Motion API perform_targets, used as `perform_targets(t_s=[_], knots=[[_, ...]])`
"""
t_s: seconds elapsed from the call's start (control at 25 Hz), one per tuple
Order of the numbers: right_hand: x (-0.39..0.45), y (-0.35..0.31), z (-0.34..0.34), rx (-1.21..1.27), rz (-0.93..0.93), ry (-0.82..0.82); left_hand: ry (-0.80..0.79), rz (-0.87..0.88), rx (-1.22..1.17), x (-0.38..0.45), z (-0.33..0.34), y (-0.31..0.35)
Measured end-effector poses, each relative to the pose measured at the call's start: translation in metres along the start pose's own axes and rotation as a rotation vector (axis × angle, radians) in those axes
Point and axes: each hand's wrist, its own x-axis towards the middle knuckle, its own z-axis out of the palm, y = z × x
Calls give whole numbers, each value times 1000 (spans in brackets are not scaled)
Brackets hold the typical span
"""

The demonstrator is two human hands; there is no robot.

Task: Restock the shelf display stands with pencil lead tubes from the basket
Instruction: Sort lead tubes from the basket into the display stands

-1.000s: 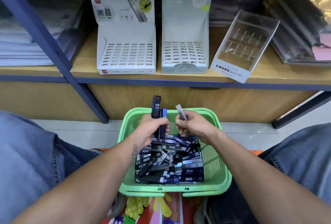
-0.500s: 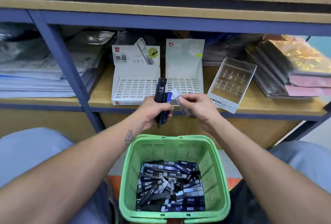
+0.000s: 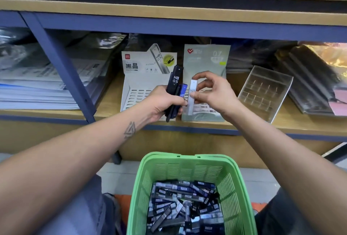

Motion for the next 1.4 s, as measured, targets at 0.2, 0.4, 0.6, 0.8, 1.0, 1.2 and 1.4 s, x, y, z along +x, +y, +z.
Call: perform_targets(t_s=[0.2,0.4,0.6,0.8,1.0,1.2,1.4], knots=[[15,-3,18,-36,-49,47,65,-56,-4,10,-17,7],[40,-14,64,-149,-183,84,213,-117,-12,0,-75,11],[71,-19,130,-325,-307,128,487,-160,-14,-3,-142,5],[90,-14,173,-389,-315,178,549,-163,39,11,-156,-4],[98,-9,193,-432,-367,195,616,-151,238,23,-160,-12],[103,-6,200,-529,-404,140,621,-171,412,26,-159,-18],[115,-12,201,-630,-439,133,609,-195,401,26,-158,-20]])
